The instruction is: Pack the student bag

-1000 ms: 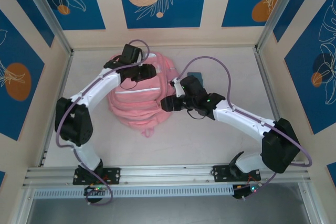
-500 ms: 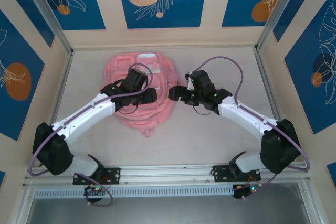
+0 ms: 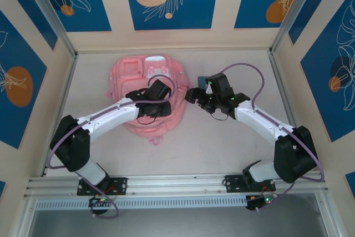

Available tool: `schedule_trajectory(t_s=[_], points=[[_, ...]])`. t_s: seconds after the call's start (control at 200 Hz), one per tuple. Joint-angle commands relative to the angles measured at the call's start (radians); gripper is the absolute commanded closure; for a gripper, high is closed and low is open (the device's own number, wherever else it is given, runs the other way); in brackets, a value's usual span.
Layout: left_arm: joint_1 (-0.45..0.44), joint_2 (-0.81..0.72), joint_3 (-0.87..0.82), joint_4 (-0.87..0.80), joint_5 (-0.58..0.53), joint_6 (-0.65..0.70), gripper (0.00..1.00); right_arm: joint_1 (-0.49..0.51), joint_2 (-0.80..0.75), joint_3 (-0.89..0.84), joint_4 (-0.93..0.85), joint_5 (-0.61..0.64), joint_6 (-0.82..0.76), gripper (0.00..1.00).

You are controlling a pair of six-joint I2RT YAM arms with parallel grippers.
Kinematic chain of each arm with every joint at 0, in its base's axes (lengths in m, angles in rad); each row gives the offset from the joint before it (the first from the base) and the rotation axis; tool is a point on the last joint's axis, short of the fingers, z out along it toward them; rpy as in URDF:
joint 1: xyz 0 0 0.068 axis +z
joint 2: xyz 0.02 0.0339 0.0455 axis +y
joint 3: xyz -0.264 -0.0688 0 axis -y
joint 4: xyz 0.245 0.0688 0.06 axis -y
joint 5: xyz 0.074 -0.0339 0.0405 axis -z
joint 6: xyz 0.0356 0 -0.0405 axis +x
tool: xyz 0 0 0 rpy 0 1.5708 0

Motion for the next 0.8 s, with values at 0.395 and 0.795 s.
schedule_trajectory(t_s=[0.395,0.795], points=[[-0.015,0.049,0.05,0.018,-0.073,-0.045,0.77,0.024,0.083,-0.028,0.09,-0.127,0.043,0.19],[-0.018,0.066,0.047,0.043,-0.075,-0.057,0.88,0.069,0.24,0.004,0.232,-0.236,0.105,0.33]])
